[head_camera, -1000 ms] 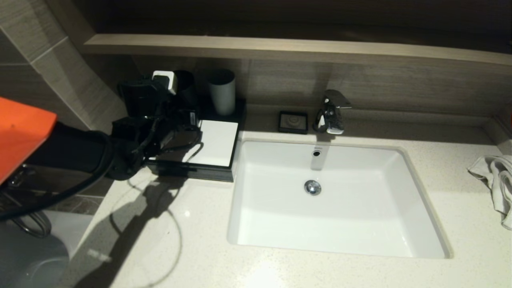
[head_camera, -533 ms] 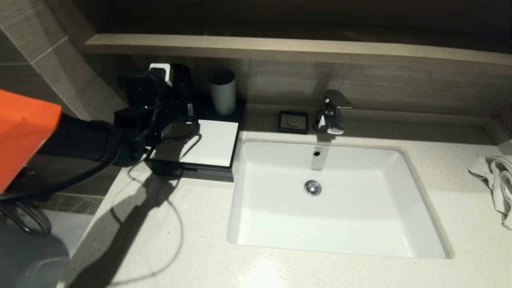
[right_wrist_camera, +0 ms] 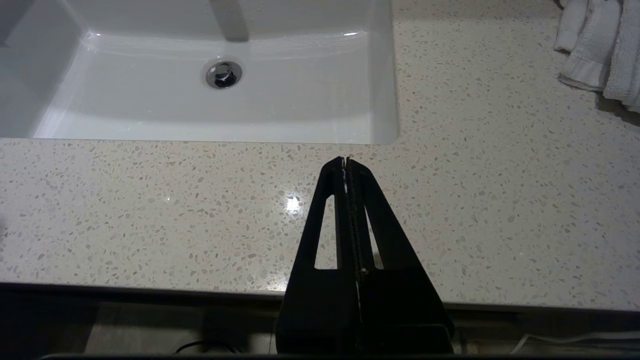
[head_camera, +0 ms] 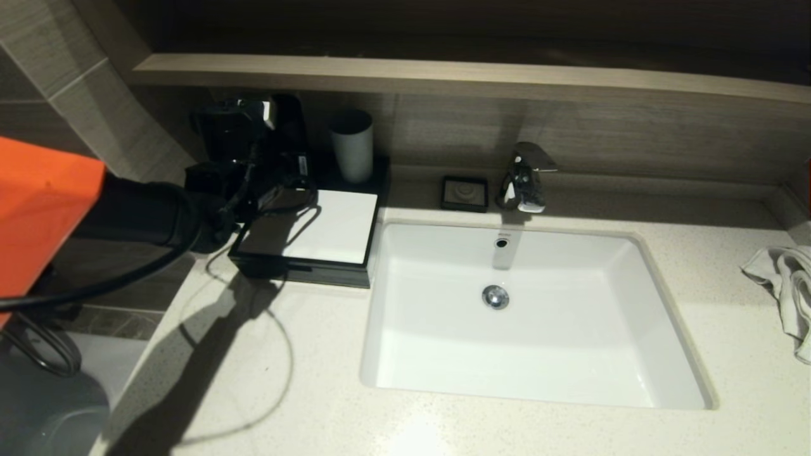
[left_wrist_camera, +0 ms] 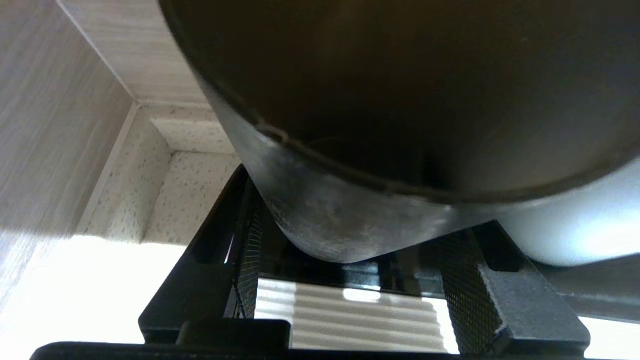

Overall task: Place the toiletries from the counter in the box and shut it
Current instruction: Place the cup on the storage box

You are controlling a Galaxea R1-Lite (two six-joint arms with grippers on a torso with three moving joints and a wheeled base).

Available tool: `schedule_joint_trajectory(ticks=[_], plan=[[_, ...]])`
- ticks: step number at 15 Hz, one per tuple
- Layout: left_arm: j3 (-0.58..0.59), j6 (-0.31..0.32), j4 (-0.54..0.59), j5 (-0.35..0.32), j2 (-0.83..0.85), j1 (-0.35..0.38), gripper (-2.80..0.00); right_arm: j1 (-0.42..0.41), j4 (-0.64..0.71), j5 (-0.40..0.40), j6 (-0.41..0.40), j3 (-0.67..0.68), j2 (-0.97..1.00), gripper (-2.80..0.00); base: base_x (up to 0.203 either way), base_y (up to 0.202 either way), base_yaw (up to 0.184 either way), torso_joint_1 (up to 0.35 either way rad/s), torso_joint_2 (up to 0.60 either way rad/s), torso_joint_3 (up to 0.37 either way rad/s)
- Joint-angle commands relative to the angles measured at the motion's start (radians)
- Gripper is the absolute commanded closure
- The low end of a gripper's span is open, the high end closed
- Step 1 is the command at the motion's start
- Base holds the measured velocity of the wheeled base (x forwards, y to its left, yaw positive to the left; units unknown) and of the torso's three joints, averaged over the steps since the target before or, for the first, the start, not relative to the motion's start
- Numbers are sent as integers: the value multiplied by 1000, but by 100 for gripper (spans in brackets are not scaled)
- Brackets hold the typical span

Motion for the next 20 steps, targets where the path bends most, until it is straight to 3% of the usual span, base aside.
schedule_joint_trajectory(ticks=[1, 20], plan=[[-14, -6, -1, 2, 11, -1, 0, 0, 0, 0, 1, 0, -2, 0, 0, 0, 0, 0, 0, 0], [-71, -28, 18, -3, 62, -1, 0, 0, 0, 0, -1, 0, -2, 0, 0, 0, 0, 0, 0, 0]])
